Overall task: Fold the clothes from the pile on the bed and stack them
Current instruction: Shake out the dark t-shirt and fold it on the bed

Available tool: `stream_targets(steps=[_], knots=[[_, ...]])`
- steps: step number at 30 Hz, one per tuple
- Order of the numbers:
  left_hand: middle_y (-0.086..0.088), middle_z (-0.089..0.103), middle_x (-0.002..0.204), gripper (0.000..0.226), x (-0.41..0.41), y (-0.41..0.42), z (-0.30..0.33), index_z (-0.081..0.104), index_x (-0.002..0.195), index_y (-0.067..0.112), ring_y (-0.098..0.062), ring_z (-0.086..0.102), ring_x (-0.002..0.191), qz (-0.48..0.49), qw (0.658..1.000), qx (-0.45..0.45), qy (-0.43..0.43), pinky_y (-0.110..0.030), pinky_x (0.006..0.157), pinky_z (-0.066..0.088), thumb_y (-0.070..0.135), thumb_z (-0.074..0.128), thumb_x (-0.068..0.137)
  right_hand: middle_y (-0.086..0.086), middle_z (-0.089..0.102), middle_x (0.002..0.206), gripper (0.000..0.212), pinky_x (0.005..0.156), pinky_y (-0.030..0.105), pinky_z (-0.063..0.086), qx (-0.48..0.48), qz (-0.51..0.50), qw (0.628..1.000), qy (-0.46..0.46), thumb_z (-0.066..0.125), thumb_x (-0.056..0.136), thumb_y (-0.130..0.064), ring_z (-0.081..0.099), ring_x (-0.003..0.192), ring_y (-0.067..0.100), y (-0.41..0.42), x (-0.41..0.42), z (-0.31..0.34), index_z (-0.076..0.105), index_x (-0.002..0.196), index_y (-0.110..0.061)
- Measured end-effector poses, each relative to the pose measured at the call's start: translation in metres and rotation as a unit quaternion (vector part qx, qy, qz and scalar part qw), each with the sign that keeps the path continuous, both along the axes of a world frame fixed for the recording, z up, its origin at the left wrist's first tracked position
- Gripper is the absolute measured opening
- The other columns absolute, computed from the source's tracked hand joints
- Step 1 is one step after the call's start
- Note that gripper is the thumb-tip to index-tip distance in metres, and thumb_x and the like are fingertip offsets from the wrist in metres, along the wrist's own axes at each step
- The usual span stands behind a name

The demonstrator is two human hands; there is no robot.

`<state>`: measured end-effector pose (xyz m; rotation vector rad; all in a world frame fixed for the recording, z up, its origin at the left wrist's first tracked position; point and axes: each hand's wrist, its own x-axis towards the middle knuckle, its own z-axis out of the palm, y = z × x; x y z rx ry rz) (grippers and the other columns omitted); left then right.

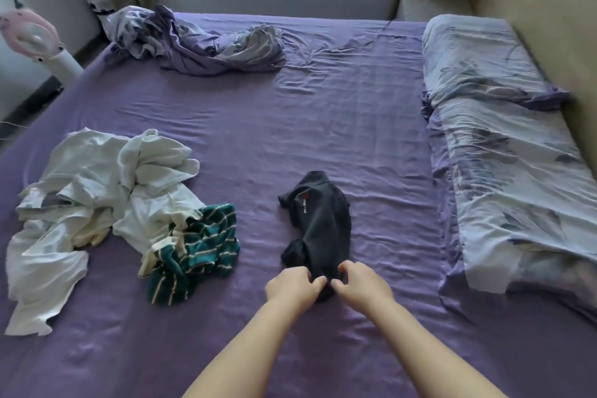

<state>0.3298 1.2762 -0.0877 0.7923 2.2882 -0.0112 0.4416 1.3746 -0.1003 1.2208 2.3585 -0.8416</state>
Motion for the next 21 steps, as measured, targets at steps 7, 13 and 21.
stream_targets(steps=[7,13,21], knots=[[0.000,0.052,0.132,0.054,-0.024,0.013,-0.013,0.044,0.135,0.024,-0.021,0.051,0.120,0.046,0.998,0.023,-0.041,-0.035,0.092,0.044,0.054,0.044,0.090,-0.001,0.046,0.134,0.050,0.090,0.035,0.044,-0.023,0.008,1.000,-0.003,0.045,0.088,-0.044,0.047,0.122,0.018,0.032,-0.027,-0.015,0.041,0.134,-0.025],[-0.003,0.047,0.134,0.055,-0.079,0.044,-0.049,0.036,0.138,0.022,-0.025,0.049,0.122,0.058,0.996,0.034,-0.063,-0.037,0.094,0.042,0.050,0.045,0.091,-0.004,0.038,0.140,0.055,0.092,0.035,0.044,-0.019,-0.009,1.000,-0.006,0.044,0.089,-0.045,0.044,0.124,0.017,0.060,-0.064,-0.038,0.033,0.139,-0.025],[-0.010,0.040,0.143,0.064,-0.138,0.109,-0.110,0.027,0.146,0.015,-0.026,0.041,0.131,0.121,0.984,0.079,-0.104,-0.035,0.102,0.037,0.044,0.048,0.093,-0.001,0.034,0.144,0.059,0.102,0.037,0.039,0.028,0.030,0.999,0.018,0.048,0.091,-0.045,0.033,0.131,0.022,0.116,-0.132,-0.076,0.031,0.142,-0.019]])
